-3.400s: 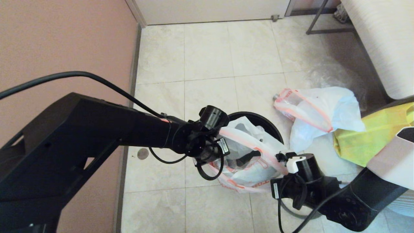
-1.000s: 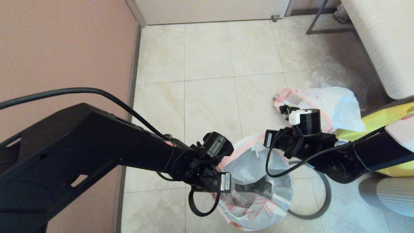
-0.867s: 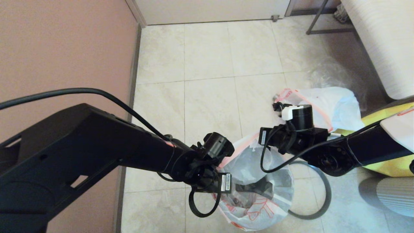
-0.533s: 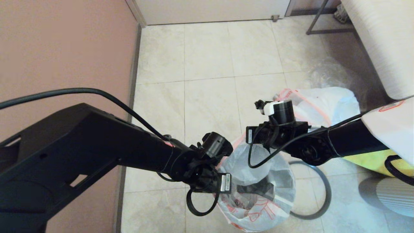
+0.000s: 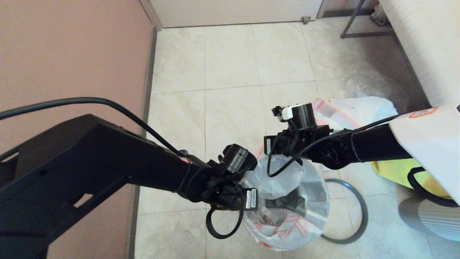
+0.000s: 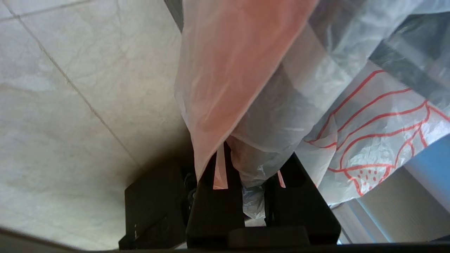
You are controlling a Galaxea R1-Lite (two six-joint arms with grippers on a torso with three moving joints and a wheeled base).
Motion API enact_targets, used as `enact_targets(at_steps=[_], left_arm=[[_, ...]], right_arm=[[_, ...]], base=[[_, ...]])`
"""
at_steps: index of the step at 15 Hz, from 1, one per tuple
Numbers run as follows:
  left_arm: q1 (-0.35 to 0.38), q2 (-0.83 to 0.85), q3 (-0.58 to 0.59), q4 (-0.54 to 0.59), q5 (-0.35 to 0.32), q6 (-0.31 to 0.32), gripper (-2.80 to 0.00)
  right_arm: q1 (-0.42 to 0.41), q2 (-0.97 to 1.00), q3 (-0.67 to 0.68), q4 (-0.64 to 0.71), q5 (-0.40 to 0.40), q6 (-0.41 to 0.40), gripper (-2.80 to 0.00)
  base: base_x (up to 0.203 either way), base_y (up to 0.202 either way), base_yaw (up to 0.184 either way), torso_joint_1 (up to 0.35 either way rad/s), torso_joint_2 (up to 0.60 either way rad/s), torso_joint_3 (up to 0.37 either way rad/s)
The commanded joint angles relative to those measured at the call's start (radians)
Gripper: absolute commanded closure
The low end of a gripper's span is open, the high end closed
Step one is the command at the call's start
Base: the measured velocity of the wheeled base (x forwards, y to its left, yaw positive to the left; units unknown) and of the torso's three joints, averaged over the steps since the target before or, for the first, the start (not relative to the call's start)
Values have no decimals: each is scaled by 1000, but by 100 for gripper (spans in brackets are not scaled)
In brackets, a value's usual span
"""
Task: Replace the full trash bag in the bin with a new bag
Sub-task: Put the new garbage bag on the trash can
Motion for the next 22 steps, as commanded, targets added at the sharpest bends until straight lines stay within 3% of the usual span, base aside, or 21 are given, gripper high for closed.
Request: enact_targets(at_steps=[1,5,8,12,15,20,22], left_arm=[[7,-5,18,-43,1,-3,0],[10,-6,104,-213,0,0,0],[39,-4,175,-392,-2,-2,0],[87,-50,243,-522,-36,-8,0],[123,-70,249,-540,-60,-12,0],[203,-41,200,-538,-65,-13,0],[226,-18,188,-534,-64,-46,0]], right_arm=[[5,4,-24,25,48,-7,0],[7,-8,-116,152,181,-62,0],[5,-77,-142,308,415,-41,0],[-53,-80,-222,507,405,-81,0],[-78,-138,-231,634,464,-114,0],[-104,-298,-148,685,478,-114,0],[-135,-339,-97,698,472,-114,0]], base=[[0,0,0,0,0,0],[0,0,0,0,0,0],[0,0,0,0,0,0],[0,0,0,0,0,0],[0,0,0,0,0,0],[0,0,0,0,0,0],[0,0,0,0,0,0]])
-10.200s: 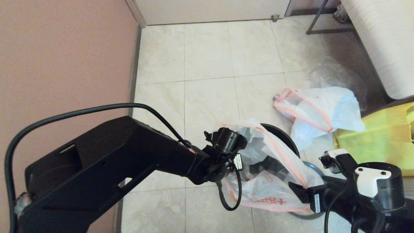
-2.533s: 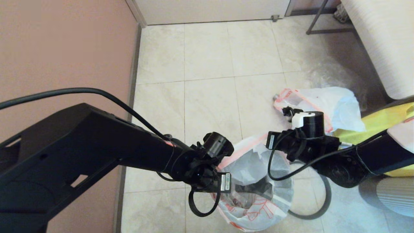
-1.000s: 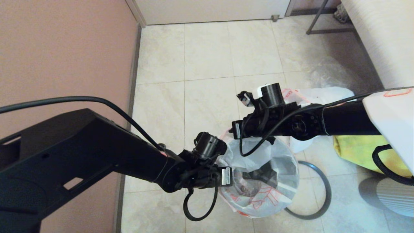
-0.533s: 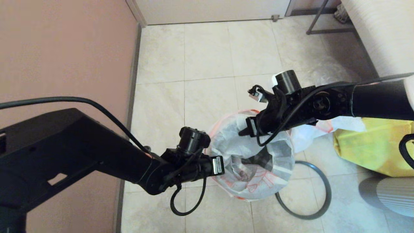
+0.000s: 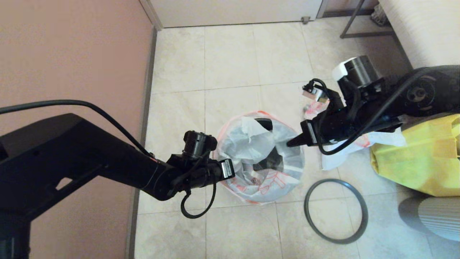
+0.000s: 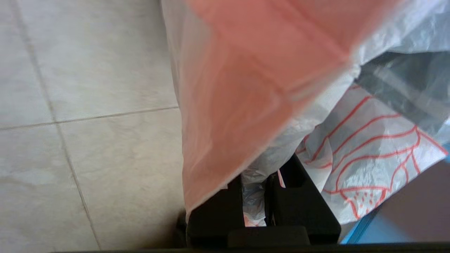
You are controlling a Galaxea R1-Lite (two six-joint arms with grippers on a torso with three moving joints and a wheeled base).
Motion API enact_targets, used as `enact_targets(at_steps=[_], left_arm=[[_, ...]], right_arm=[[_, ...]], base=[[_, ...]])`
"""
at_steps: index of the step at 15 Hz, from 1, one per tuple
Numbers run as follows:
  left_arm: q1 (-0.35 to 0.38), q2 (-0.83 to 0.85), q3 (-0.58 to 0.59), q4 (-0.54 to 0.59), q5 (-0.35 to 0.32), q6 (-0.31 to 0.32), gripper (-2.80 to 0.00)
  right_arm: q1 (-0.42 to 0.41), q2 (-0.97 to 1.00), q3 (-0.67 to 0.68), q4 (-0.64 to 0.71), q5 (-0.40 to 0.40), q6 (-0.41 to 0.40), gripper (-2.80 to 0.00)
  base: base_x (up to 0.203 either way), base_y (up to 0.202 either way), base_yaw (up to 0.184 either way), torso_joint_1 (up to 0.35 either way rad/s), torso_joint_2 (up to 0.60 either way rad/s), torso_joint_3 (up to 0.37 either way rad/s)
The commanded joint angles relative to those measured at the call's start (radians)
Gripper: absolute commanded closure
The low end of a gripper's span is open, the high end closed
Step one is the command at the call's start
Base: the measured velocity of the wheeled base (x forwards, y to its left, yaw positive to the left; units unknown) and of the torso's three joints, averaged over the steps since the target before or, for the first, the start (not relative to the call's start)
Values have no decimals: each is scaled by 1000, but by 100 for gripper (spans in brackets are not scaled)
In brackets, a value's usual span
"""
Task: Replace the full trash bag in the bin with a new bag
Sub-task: Put the new garbage bag on the trash can
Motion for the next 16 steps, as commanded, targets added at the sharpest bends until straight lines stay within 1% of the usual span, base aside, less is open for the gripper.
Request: enact_targets(at_steps=[1,2,3,4,6,7,9,10,11,12,13,14,16], left_arm=[[20,37,-14,-4,-1,-15,0],[38,50,-29,-3,-1,-20,0],[52,56,-43,2,-2,-49,0],[53,60,-47,6,-3,-61,0],[55,65,-50,20,-3,-61,0],[56,66,-51,20,-3,-61,-280],[52,46,-50,22,-3,-61,-280],[48,22,-50,44,-3,-61,-280],[40,3,-55,91,-11,-63,-280],[31,-21,-68,162,-26,-72,-280],[15,-45,-88,237,-35,-96,-280],[3,-69,-106,284,-38,-113,-280],[-10,-118,-120,320,-39,-122,-280]], right_arm=[[-21,-61,33,7,-6,1,0],[-30,-74,40,9,-24,3,0],[-35,-90,47,13,-43,24,0],[-37,-100,52,33,-71,52,0],[-37,-111,58,78,-145,56,0],[-36,-118,61,91,-172,58,0],[-37,-134,70,122,-199,59,0],[-39,-140,73,143,-208,60,0],[-43,-143,75,160,-217,60,0],[-47,-147,78,173,-228,60,0],[-51,-150,84,175,-231,60,0],[-52,-157,93,175,-231,60,0],[-52,-167,114,175,-231,60,0]], base=[[0,0,0,0,0,0],[0,0,0,0,0,0],[0,0,0,0,0,0],[0,0,0,0,0,0],[0,0,0,0,0,0],[0,0,0,0,0,0],[0,0,0,0,0,0],[0,0,0,0,0,0],[0,0,0,0,0,0],[0,0,0,0,0,0],[0,0,0,0,0,0],[0,0,0,0,0,0],[0,0,0,0,0,0]])
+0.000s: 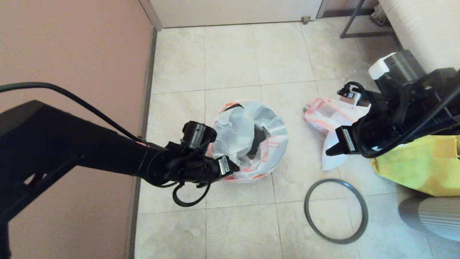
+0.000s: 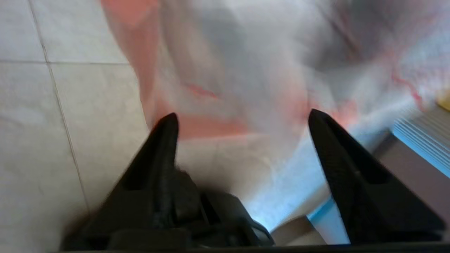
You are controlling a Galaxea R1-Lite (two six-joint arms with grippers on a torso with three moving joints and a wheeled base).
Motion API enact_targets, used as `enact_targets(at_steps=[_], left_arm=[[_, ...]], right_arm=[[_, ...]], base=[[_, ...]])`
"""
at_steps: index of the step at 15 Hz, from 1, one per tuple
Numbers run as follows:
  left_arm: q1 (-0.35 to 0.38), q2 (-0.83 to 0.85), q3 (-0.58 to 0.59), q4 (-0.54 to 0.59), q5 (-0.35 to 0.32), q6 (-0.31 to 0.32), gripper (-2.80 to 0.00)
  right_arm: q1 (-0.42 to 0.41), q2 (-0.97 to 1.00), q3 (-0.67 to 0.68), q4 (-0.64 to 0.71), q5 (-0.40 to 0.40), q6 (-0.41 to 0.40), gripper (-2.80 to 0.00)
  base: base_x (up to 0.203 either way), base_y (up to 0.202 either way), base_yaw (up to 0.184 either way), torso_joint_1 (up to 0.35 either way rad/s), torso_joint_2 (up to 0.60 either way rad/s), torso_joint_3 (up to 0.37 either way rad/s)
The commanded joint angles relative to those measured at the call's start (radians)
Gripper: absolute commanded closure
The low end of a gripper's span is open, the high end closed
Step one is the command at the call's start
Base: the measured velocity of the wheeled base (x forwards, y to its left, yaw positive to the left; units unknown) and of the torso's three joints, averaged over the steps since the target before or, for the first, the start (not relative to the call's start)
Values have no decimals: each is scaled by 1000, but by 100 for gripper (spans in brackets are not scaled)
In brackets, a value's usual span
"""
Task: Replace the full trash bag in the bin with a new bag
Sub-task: Put the new garbage bag on the trash can
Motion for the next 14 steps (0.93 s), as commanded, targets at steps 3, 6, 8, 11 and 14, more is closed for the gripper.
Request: enact_targets(at_steps=[3,6,8,11,14], left_arm=[[-5,-120,-19,12,2,-6,-280],[56,-129,-52,10,9,-2,0],[118,-94,-101,7,3,-2,0],[175,-59,-149,-3,-10,-4,0],[175,-51,-159,-3,-14,-4,0]], right_arm=[[-1,-13,18,2,0,1,0],[5,0,18,-1,1,1,0],[8,10,18,-4,1,3,0],[13,21,18,-6,3,4,0],[25,35,16,-32,3,6,0]], base=[[0,0,0,0,0,0],[0,0,0,0,0,0],[0,0,0,0,0,0],[0,0,0,0,0,0],[0,0,0,0,0,0]])
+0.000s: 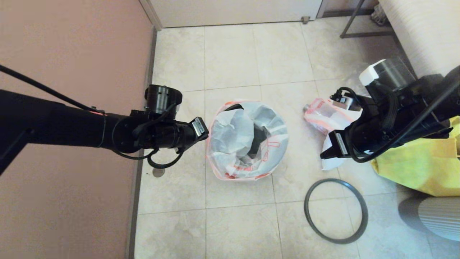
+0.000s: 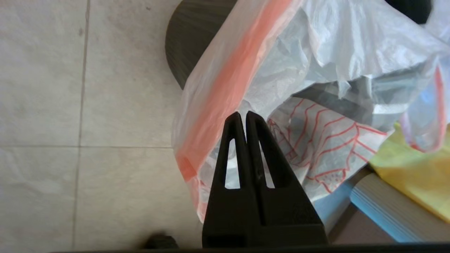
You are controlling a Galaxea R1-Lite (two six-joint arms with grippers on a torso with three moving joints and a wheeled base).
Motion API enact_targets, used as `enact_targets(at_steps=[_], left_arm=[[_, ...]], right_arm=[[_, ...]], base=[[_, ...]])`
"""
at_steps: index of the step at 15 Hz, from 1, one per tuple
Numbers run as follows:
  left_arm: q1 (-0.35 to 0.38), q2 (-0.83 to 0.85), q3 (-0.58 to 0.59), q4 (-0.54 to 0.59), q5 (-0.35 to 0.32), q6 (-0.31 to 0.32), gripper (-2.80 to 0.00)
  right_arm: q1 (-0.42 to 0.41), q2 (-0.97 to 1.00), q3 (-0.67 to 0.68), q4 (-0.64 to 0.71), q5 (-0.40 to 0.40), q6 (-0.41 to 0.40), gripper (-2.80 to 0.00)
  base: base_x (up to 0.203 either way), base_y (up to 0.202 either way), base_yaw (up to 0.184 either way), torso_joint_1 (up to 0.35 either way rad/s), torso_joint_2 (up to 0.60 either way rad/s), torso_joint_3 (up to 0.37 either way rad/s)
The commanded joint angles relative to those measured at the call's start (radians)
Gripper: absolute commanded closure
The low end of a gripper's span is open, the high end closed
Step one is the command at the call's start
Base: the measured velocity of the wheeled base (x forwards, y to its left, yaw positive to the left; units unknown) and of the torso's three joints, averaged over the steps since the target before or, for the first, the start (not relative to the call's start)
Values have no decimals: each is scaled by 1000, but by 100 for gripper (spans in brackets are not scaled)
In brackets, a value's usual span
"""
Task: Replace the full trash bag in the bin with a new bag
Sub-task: Put the new garbage bag on the trash can
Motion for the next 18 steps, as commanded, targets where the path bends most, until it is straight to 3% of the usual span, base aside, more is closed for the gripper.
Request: enact_targets(at_steps=[1,9,14,18], left_arm=[[-2,3,-5,0,-1,-4,0],[-23,24,-16,-1,-48,-7,0],[-2,155,-79,-3,16,-4,0],[21,135,-77,-11,26,-9,0]], right_arm=[[10,13,1,2,1,1,0],[11,16,1,-13,3,2,0],[12,16,1,-25,13,2,0],[12,12,1,-27,14,2,0]], base=[[0,0,0,0,0,0],[0,0,0,0,0,0],[0,0,0,0,0,0],[0,0,0,0,0,0]])
